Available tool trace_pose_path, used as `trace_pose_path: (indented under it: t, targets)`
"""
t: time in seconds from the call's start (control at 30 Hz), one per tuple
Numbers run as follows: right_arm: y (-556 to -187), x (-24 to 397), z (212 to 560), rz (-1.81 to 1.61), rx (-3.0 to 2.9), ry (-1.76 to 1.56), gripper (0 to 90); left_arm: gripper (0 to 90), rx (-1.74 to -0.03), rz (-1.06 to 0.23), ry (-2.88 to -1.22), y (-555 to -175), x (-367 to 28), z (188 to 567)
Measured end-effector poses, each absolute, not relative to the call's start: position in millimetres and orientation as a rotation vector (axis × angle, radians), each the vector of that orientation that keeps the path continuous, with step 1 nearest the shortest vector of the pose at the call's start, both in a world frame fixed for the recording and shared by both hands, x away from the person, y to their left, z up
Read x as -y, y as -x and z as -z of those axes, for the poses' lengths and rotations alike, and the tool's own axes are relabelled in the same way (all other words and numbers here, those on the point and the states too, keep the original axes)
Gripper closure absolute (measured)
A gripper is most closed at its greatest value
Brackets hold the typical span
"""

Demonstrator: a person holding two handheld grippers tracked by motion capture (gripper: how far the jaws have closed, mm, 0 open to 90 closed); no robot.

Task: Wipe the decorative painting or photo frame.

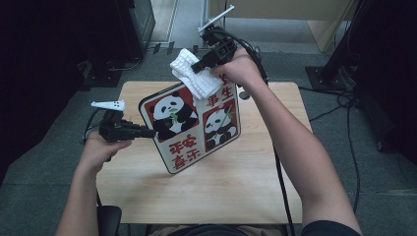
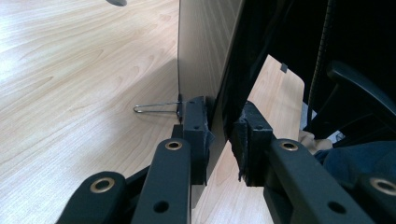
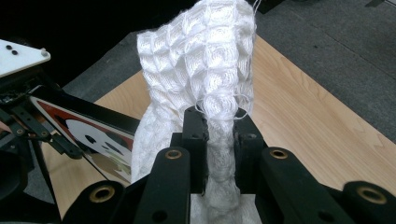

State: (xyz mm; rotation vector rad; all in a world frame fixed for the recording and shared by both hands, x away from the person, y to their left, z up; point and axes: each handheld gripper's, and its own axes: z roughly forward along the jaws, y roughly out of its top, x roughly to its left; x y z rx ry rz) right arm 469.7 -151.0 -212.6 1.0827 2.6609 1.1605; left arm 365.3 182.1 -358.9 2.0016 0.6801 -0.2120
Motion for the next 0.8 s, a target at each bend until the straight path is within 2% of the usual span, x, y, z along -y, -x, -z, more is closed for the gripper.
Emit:
trace_pose_path:
  t: [0.8]
  targets:
    - [-477,180,215,-1.181,-2.624,-1.174,80.0,76.6,-0.681,0.214,-2.000,-366,-184,360]
